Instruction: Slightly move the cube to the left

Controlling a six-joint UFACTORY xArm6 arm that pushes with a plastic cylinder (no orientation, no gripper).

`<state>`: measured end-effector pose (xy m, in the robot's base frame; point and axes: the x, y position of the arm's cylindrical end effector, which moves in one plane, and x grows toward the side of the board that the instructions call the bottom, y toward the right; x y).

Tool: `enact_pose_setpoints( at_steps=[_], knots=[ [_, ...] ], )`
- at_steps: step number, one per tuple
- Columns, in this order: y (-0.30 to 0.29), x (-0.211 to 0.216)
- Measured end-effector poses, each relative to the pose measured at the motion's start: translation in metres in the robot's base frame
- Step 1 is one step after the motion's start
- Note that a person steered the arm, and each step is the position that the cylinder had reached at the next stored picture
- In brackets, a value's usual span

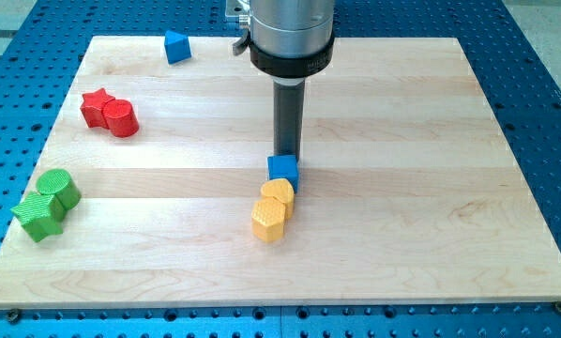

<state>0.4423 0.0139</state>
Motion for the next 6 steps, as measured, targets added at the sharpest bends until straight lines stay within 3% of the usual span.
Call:
enact_pose_setpoints(
  at_steps=[1, 2, 6],
  knots=[
    [0.063, 0.042],
    [0.060, 0.072],
    [0.031, 0.050]
  ],
)
